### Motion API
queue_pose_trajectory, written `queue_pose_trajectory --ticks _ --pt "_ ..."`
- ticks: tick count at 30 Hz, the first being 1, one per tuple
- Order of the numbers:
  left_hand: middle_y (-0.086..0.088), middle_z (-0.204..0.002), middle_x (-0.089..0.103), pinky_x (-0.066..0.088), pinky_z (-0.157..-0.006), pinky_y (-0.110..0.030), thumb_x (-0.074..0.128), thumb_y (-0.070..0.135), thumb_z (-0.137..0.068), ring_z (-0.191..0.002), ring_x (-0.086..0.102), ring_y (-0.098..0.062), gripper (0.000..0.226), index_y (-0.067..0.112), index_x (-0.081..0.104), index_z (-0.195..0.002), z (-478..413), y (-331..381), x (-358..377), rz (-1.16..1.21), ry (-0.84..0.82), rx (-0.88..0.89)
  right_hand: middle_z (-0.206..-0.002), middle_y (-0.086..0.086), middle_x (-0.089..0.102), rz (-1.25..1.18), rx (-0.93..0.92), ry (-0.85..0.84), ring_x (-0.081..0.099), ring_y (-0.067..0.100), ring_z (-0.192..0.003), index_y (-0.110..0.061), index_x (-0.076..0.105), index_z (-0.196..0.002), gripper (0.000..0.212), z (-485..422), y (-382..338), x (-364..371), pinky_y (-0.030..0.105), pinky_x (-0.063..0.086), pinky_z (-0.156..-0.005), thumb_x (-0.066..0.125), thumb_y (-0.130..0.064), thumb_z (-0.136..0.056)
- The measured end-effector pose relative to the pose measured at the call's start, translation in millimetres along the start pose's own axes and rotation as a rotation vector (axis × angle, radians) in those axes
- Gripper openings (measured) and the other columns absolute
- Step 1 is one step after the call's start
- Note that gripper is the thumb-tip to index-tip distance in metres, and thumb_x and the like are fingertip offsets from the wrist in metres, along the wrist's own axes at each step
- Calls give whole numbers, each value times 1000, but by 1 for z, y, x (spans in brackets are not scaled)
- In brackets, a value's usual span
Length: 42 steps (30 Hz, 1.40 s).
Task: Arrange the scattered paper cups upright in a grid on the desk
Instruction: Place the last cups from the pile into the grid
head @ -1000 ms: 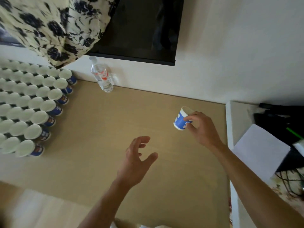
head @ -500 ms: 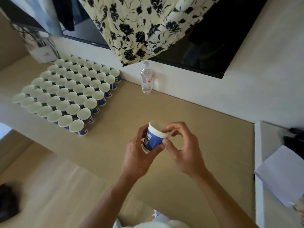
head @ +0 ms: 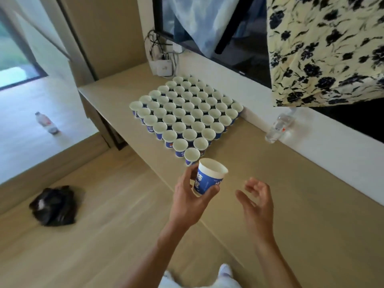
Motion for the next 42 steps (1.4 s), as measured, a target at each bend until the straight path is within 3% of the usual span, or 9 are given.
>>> queue_pose_trajectory --ticks 2,5,11,17,21,26,33,37,42 --pt "13 -107 69 41 -76 -8 83 29 -77 -96 64 -8 52 28 57 -122 -6 -8 -33 -10 40 -19 -114 11 61 -42 23 -45 59 28 -110 -14 55 -113 39 5 2 38 12 50 -78 71 8 -84" --pt "13 -104 69 42 -74 -6 84 17 -77 -94 63 -5 50 25 58 -119 -17 -15 -71 3 119 -26 -115 9 62 -85 45 -122 61 23 -106 -22 57 -110 41 5 5 83 14 51 -78 72 6 -85" --pt "19 -113 66 42 -78 -7 87 20 -73 -104 61 -4 60 25 54 -123 -58 -42 -133 -11 256 -49 -113 3 66 -97 121 -226 66 13 -101 -21 59 -111 40 -22 12 167 18 52 -78 73 -21 -73" --pt "24 -113 64 45 -78 -12 87 21 -73 -105 60 -3 62 30 54 -125 -131 -83 -191 -109 305 -89 -109 6 63 -134 163 -292 65 5 -91 -16 58 -108 37 -77 34 271 20 51 -78 70 -21 -73" --pt "23 -114 64 49 -83 -25 87 22 -74 -105 61 -7 62 31 54 -125 -182 -101 -226 -163 305 -125 -106 3 64 -175 206 -330 66 6 -90 -21 59 -106 36 -110 38 331 24 50 -80 72 -21 -72" --pt "24 -111 65 52 -84 -27 89 22 -72 -103 62 -6 63 33 54 -123 -251 -124 -260 -195 288 -162 -107 7 65 -188 249 -383 67 9 -88 -20 59 -109 41 -149 29 388 20 51 -77 75 -22 -71" --pt "14 -110 65 55 -77 -29 90 18 -69 -94 65 -11 62 31 54 -118 -336 -180 -292 -249 181 -175 -107 10 67 -80 295 -308 66 5 -84 -22 56 -112 37 -187 38 438 17 50 -75 78 -13 -83" --pt "14 -109 66 57 -82 -39 89 22 -67 -97 64 -12 61 35 55 -116 -381 -225 -305 -262 64 -196 -103 1 67 1 305 -204 68 11 -88 -25 57 -113 44 -212 41 464 17 48 -74 75 -29 -74" --pt "13 -104 65 52 -75 -27 89 25 -69 -93 57 5 59 33 53 -115 -428 -264 -316 -292 -47 -184 -100 0 67 8 322 1 67 9 -83 -25 56 -115 47 -225 44 490 23 51 -75 71 -33 -71"
Point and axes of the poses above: each hand's wrist, its own z-axis away from the middle knuckle, its own x-axis out of the palm, y = z × x, the point moved 1 cm from there along -z, towards the middle knuckle
